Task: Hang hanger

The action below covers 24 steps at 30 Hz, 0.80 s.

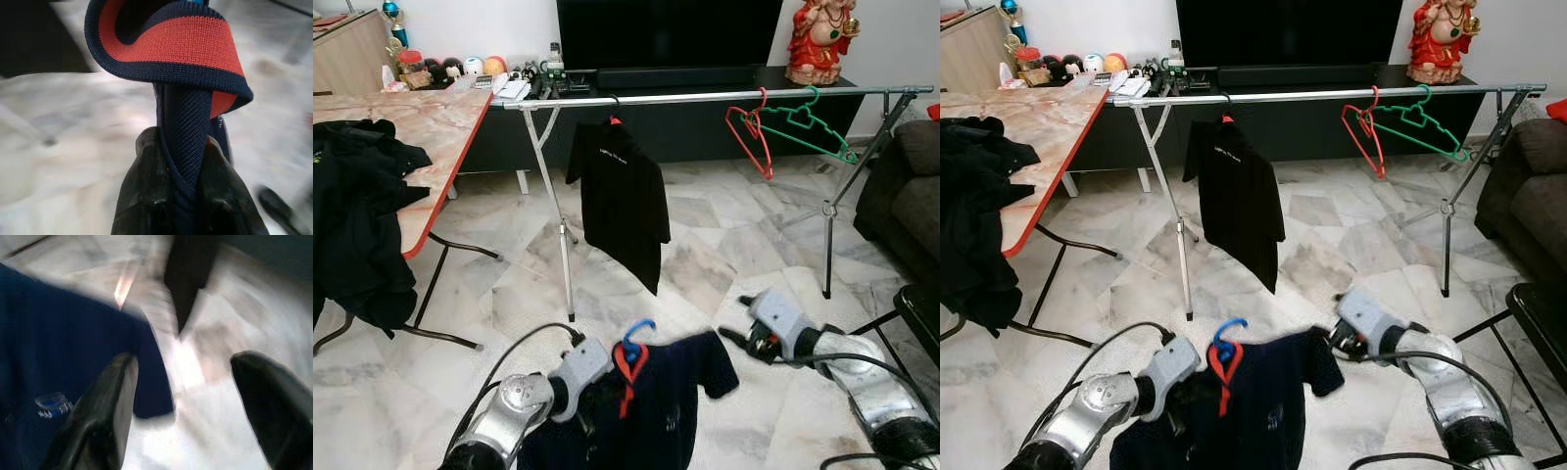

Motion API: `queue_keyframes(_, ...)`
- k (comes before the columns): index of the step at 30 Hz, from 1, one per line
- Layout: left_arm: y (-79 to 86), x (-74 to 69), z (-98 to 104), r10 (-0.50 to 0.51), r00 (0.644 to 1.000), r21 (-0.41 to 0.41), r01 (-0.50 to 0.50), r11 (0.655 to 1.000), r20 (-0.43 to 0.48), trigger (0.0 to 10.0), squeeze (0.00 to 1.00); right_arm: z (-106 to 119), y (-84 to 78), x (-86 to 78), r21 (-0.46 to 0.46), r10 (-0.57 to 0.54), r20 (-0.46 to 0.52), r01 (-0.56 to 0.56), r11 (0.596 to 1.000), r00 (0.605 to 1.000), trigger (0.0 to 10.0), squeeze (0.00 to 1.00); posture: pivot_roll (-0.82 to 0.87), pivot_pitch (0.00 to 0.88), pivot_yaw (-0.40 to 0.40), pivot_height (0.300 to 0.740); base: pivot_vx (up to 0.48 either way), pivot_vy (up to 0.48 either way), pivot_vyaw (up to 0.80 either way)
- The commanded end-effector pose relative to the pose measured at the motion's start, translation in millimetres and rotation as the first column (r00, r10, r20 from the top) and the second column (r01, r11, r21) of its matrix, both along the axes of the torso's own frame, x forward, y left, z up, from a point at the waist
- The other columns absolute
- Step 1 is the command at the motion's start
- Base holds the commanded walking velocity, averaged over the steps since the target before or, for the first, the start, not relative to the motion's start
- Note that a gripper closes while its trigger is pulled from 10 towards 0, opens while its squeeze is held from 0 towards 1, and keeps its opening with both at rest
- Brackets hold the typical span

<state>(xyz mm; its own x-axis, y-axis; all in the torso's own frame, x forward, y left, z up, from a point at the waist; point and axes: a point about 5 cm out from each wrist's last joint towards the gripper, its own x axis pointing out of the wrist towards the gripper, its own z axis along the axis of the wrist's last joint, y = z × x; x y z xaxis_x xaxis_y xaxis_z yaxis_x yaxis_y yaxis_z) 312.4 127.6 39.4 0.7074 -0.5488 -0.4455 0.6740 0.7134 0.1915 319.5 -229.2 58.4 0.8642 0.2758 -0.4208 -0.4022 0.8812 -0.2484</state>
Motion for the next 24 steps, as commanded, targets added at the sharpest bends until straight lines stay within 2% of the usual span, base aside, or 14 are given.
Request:
queue_keyframes(1,8.7,6.3,5,0.09,0.995,-0.01,-0.09,0.996,0.047,10.0,0.0,-36,-9.0,-23.7,0.043,-0.176,-0.122,0.183,0.982,0.977,10.0,0.0,-0.05,0.049,0.029,0.74,0.0,0.0,0.0)
queue_keyframes(4,14.3,4.3,5,0.138,0.986,-0.028,-0.136,0.99,0.094,10.0,0.0,-78,-0.2,-59.1,0.167,-0.34,-0.277,0.393,0.904,0.899,10.0,0.0,-0.05,0.045,0.037,0.74,0.0,0.0,0.0)
queue_keyframes(6,15.9,3.8,6,0.157,0.981,-0.042,-0.153,0.987,0.117,10.0,0.0,-90,1.8,-71.3,0.167,-0.376,-0.33,0.446,0.879,0.866,10.0,0.0,-0.04,0.038,0.04,0.74,0.0,0.0,0.0)
queue_keyframes(7,18.9,3.7,7,0.191,0.973,-0.061,-0.184,0.981,0.132,10.0,0.0,-98,3.1,-81.4,0.181,-0.412,-0.372,0.5,0.847,0.832,10.0,0.0,-0.03,0.034,0.043,0.74,0.0,0.0,0.0)
queue_keyframes(8,23.2,2.7,9,0.237,0.961,-0.103,-0.224,0.969,0.144,10.0,0.0,-111,4.2,-97.3,0.195,-0.473,-0.431,0.591,0.783,0.769,10.0,0.0,-0.04,0.03,0.045,0.74,0.0,0.0,0.0)
queue_keyframes(9,23.2,2.7,9,0.237,0.961,-0.103,-0.224,0.969,0.144,10.0,0.0,-111,4.2,-97.3,0.195,-0.473,-0.431,0.591,0.783,0.769,10.0,0.0,-0.04,0.03,0.045,0.74,0.0,0.0,0.0)
queue_keyframes(11,27.5,0.3,11,0.289,0.946,-0.162,-0.265,0.951,0.146,10.0,0.0,-122,1.0,-114.1,0.177,-0.566,-0.479,0.706,0.686,0.671,10.0,0.0,-0.04,0.022,0.048,0.74,0.0,0.0,0.0)
queue_keyframes(12,31.8,-4.1,11,0.339,0.931,-0.218,-0.305,0.927,0.138,10.0,0.0,-131,2.2,-130.2,0.15,-0.613,-0.527,0.775,0.614,0.588,10.0,0.0,-0.04,0.015,0.05,0.74,0.0,0.0,0.0)
queue_keyframes(14,39.8,-16.1,6,0.356,0.924,-0.221,-0.321,0.921,0.139,10.0,0.0,-140,8.9,-145.9,0.101,-0.603,-0.539,0.755,0.648,0.589,10.0,0.0,-0.03,0.005,0.053,0.74,0.0,0.0,0.0)
queue_keyframes(15,39.8,-16.1,6,0.356,0.924,-0.221,-0.321,0.921,0.139,10.0,0.0,-140,8.9,-145.9,0.101,-0.603,-0.539,0.755,0.648,0.589,10.0,0.0,-0.03,0.005,0.053,0.74,0.0,0.0,0.0)
queue_keyframes(17,57.2,-34.3,-6,0.379,0.915,-0.165,-0.356,0.92,0.138,10.0,0.0,-145,17.5,-153.8,0.122,-0.58,-0.549,0.744,0.657,0.602,10.0,0.0,-0.04,0.0,0.056,0.74,0.0,0.0,0.0)
queue_keyframes(19,60.2,-37.5,-8,0.388,0.912,-0.163,-0.366,0.916,0.134,10.0,0.0,-145,18.2,-154.9,0.124,-0.58,-0.548,0.744,0.657,0.603,10.0,0.0,-0.04,0.0,0.056,0.74,0.0,0.0,0.0)
queue_keyframes(20,69.7,-46.3,-13,0.419,0.899,-0.142,-0.402,0.905,0.124,10.0,0.0,-147,18.0,-159.2,0.117,-0.585,-0.555,0.752,0.649,0.591,10.0,0.0,-0.04,0.0,0.057,0.74,0.0,0.0,0.0)
queue_keyframes(24,77.3,-59.5,-15,0.455,0.884,-0.162,-0.437,0.885,0.103,10.0,0.0,-150,17.3,-165.5,0.077,-0.584,-0.559,0.738,0.67,0.589,10.0,0.0,-0.03,0.0,0.055,0.74,0.0,0.0,0.0)
